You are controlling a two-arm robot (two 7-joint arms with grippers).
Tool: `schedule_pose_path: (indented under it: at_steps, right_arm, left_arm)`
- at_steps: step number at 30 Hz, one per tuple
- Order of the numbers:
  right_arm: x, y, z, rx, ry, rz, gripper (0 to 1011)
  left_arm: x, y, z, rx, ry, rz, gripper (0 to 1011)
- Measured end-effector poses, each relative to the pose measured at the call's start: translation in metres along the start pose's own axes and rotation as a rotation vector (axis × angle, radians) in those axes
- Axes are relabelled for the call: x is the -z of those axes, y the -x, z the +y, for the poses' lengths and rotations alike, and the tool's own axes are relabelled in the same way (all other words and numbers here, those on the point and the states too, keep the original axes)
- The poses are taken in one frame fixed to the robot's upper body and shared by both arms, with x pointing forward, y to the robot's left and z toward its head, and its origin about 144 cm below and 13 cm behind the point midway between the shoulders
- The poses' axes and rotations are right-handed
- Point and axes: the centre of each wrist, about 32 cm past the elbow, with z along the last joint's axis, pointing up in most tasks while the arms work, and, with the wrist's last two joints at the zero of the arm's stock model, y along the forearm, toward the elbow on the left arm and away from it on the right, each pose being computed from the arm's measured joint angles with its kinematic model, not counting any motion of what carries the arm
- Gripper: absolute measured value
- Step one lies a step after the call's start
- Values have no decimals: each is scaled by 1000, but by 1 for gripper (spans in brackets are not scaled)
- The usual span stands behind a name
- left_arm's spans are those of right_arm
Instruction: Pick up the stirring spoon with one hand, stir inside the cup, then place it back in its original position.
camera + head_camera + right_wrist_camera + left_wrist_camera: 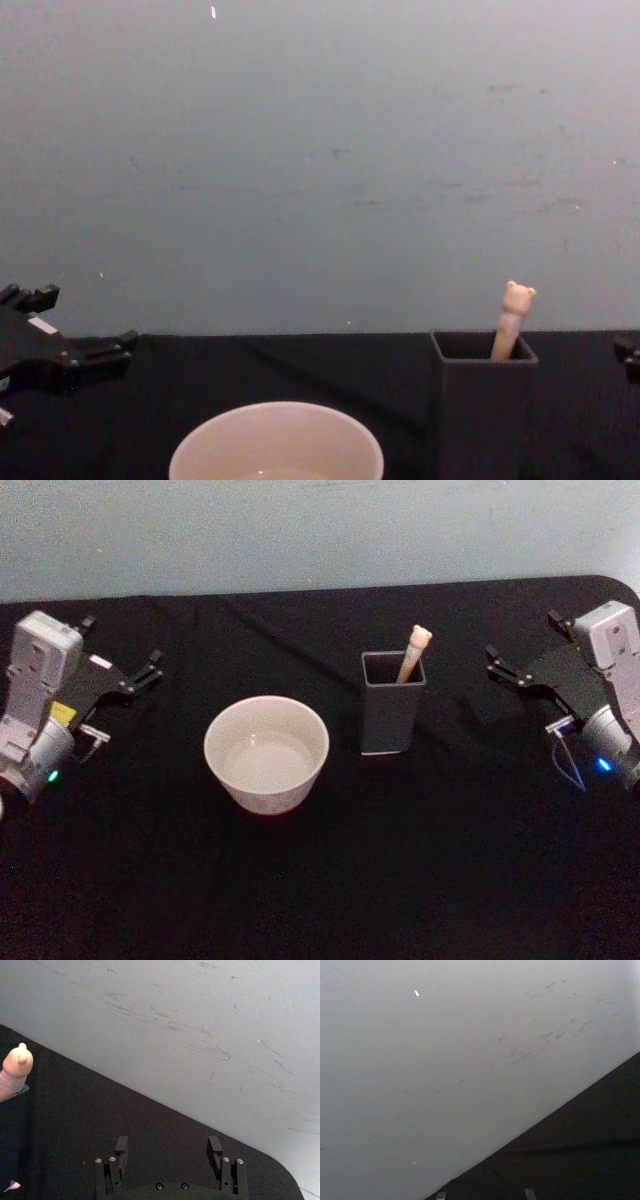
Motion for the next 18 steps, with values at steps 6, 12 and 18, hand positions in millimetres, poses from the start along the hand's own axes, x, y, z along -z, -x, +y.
schedule_pose_path:
  at_steps: [6,12,18]
  right_arm:
    - [0,0,0,0,0,0,1002]
    - [0,-1,0,-1,-1,0,1002]
    - [-9,-4,-1,-46,-27,25,1000]
  left_arm:
    - [0,0,0,0,0,0,1001]
    - [0,0,0,0,0,0,1001]
    - [0,0,0,0,0,0,1001]
